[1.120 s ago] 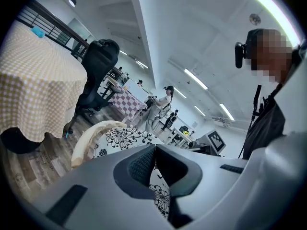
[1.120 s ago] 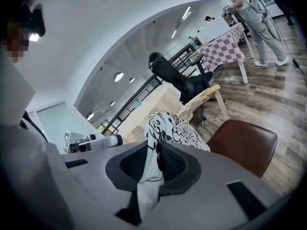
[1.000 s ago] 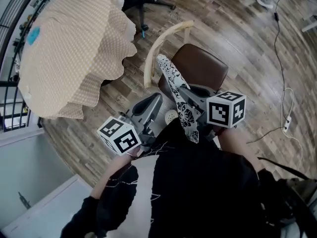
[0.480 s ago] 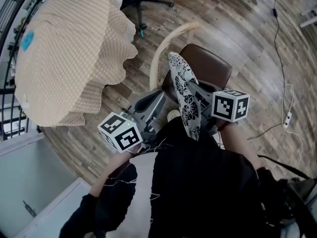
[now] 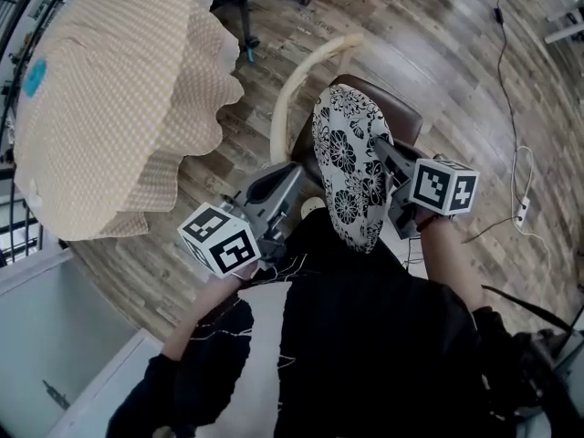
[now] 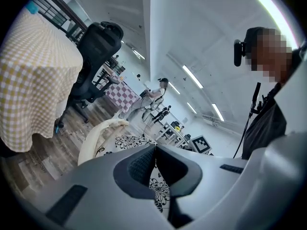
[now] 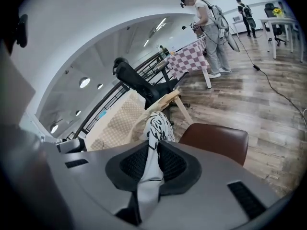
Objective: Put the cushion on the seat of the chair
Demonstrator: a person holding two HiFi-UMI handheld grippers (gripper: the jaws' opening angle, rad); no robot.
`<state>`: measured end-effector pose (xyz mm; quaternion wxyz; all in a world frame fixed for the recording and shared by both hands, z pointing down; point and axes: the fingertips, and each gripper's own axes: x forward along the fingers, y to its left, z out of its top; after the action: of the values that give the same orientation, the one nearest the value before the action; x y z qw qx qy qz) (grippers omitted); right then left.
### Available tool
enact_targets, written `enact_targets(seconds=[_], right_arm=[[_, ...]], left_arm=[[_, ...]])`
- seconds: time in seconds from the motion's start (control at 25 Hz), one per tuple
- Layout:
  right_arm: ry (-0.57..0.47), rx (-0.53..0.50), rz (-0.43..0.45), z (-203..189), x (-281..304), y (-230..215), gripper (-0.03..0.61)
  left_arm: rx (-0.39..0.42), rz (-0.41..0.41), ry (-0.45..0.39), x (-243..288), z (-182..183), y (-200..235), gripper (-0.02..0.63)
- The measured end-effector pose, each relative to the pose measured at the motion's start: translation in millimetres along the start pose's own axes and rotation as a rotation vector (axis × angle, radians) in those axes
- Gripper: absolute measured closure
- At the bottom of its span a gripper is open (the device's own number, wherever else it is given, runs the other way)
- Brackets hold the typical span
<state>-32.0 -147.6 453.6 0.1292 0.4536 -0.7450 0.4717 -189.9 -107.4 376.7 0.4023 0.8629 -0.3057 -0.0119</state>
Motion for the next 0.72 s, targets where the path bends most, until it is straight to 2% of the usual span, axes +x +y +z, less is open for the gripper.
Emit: enact_targets(seconds=[0.2,0.44,0.56,0.72], right_arm=[[0.001,-0.075,-0.059,1,-2,-13,0.535],[0.026,-0.073,-0.041,-3,0,-30,0.535],[0.059,-0.058,-0.020,-10,4,-42,0.535],[0.075,-0.082,-0.003,6,7,-54,0.535]], left_arm=[[-0.008,-0.032,0.039,16,-14,-2,0.598],[-0.019,-0.042,0.061,39,-29,-11,0.598],[-0.024,-0.028,0.057,45,-36,-14,0.598],[-0.053,0.031,0.044,57,-45,-18,0.598]])
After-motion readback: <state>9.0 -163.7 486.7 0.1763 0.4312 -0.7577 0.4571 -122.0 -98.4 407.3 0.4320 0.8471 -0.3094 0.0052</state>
